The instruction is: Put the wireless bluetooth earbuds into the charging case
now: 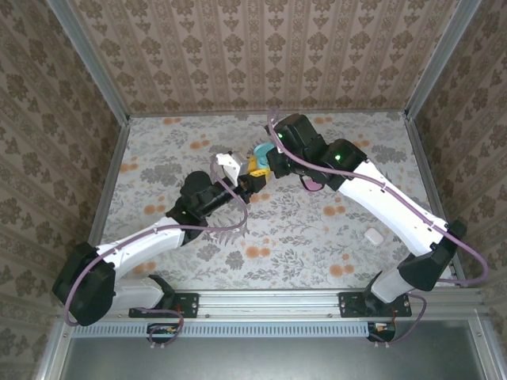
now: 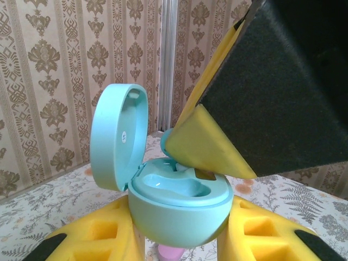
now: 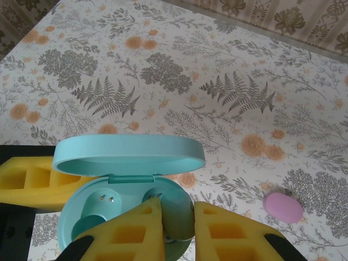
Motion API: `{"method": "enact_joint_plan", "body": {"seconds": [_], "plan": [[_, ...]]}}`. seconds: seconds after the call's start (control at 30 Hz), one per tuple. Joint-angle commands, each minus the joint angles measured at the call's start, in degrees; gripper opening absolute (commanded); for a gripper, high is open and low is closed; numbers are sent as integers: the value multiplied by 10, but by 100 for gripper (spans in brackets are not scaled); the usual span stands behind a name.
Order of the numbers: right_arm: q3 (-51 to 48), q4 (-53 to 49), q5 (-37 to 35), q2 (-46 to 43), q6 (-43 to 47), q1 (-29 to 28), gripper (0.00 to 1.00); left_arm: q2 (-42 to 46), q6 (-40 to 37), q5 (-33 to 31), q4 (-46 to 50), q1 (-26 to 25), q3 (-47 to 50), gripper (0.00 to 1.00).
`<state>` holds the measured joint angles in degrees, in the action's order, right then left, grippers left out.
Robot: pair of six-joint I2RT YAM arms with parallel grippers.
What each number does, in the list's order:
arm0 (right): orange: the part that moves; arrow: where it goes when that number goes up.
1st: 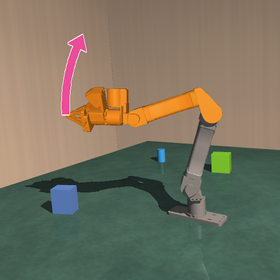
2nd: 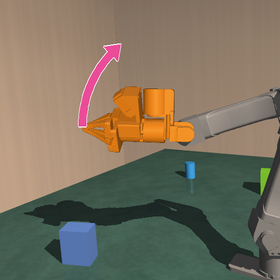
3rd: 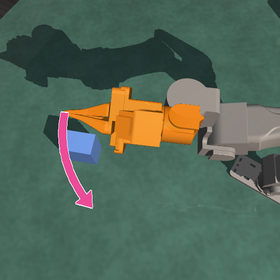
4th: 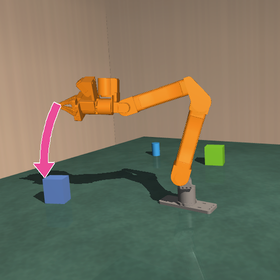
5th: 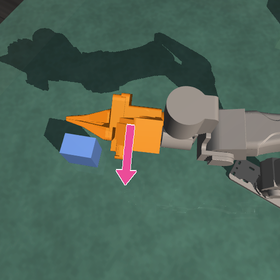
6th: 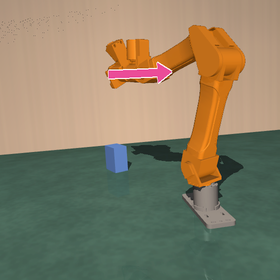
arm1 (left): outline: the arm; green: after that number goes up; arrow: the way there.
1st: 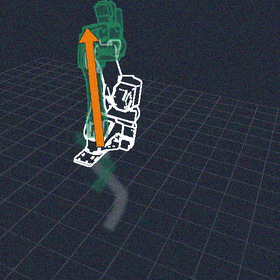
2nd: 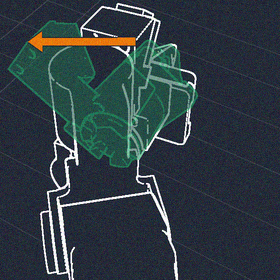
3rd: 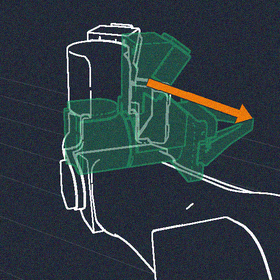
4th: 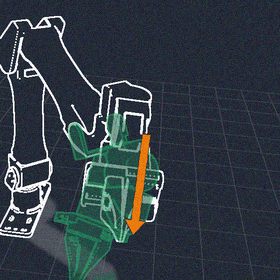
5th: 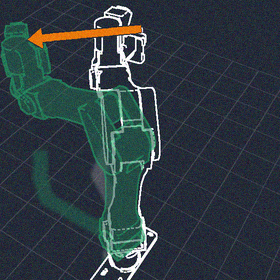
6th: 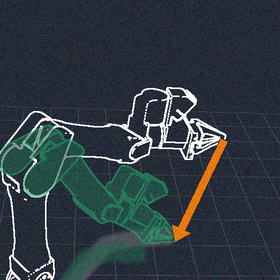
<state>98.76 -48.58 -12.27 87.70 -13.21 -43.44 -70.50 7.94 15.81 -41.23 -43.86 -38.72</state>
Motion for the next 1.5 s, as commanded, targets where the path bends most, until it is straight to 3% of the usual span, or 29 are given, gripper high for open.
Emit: {"method": "enact_joint_plan", "body": {"seconds": [0.0, 0.37, 0.67, 1.13, 1.47], "plan": [[3, -9, 8, -2, 10, -6, 18, 4, 9, 5, -35, -4, -21, 30], [-8, 9, 72, -28, -6, 2, 25, 2, 11, 11, -37, -4, -23, 30], [-7, 5, 73, -25, -15, 10, 29, 9, 9, 13, -36, -4, -21, 30], [-11, 5, 90, -30, -25, 36, 23, 11, 10, 27, -41, -4, -23, 30], [-3, 3, 202, -40, -17, 76, 21, 17, -1, 51, -57, -4, -13, 30]]}}
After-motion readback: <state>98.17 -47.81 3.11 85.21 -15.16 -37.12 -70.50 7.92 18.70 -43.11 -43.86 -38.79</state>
